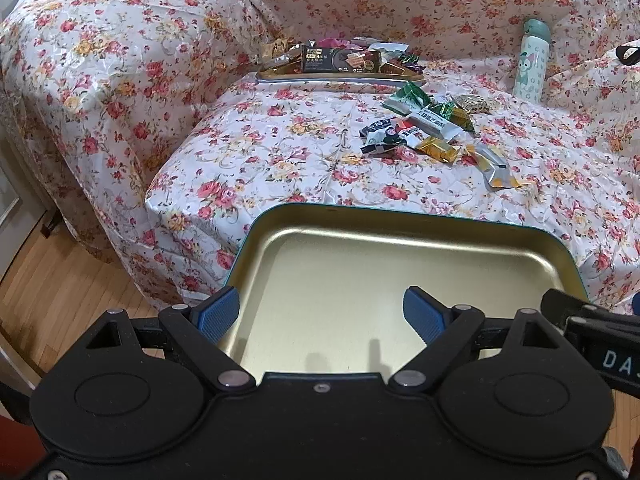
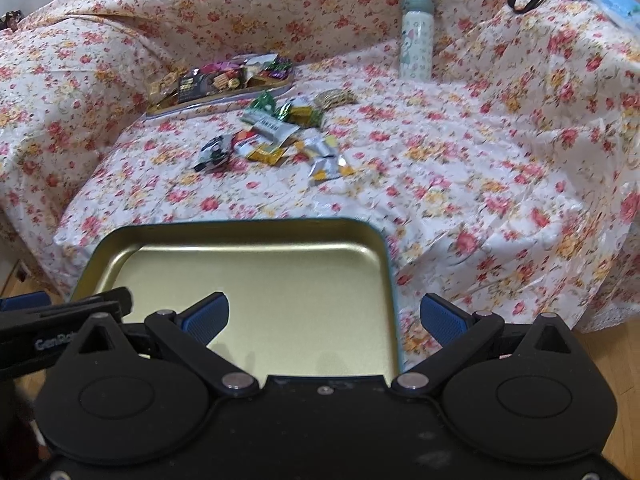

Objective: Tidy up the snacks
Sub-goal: 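Reach both grippers toward the scattered snacks on the sofa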

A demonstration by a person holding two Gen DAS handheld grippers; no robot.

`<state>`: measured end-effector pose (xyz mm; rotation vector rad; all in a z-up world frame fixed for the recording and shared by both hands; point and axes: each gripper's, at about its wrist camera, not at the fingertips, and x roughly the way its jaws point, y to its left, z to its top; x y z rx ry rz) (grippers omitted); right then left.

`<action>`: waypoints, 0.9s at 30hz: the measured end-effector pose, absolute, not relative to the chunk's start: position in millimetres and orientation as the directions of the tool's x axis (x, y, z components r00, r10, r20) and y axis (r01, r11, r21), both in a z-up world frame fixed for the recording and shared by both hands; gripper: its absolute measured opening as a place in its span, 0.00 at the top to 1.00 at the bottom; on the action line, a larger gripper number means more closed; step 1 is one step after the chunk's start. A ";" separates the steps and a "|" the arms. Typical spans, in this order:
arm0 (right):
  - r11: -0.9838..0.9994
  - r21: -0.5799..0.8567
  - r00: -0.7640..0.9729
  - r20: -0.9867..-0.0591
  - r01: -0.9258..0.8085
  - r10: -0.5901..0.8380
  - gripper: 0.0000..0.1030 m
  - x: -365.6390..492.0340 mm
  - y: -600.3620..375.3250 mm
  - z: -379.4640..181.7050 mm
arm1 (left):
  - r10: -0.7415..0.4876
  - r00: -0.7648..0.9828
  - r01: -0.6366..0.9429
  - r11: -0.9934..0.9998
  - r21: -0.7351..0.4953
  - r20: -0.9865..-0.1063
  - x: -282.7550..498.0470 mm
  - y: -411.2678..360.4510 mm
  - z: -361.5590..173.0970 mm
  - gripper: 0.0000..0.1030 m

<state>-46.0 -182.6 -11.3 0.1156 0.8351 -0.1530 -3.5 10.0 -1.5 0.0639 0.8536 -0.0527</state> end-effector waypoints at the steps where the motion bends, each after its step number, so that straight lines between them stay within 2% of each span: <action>1: 0.983 0.032 0.663 -0.742 0.180 -0.098 0.00 -43.9 -183.2 -11.0 | -0.023 0.655 0.075 0.997 0.035 -0.756 -1.6 9.4 -0.7 0.13; 11: 0.972 0.013 0.672 -0.724 0.235 -0.153 0.00 3.3 -212.0 4.6 | -0.015 0.652 0.085 0.995 0.053 -0.758 42.0 2.6 11.9 0.13; 15: 0.970 0.020 0.649 -0.747 0.242 -0.146 0.06 31.6 -223.0 1.6 | -0.019 0.652 0.094 0.994 0.056 -0.758 67.3 1.5 15.4 0.13; 18: 0.972 0.007 0.636 -0.757 0.237 -0.149 0.07 51.4 -224.5 -4.4 | -0.015 0.653 0.112 0.991 0.077 -0.757 88.2 -3.5 14.4 0.13; 27: 0.982 0.050 0.614 -0.786 0.184 -0.075 0.09 122.9 -233.6 -25.7 | -0.044 0.594 0.163 0.984 0.067 -0.804 152.2 -21.1 -2.9 0.13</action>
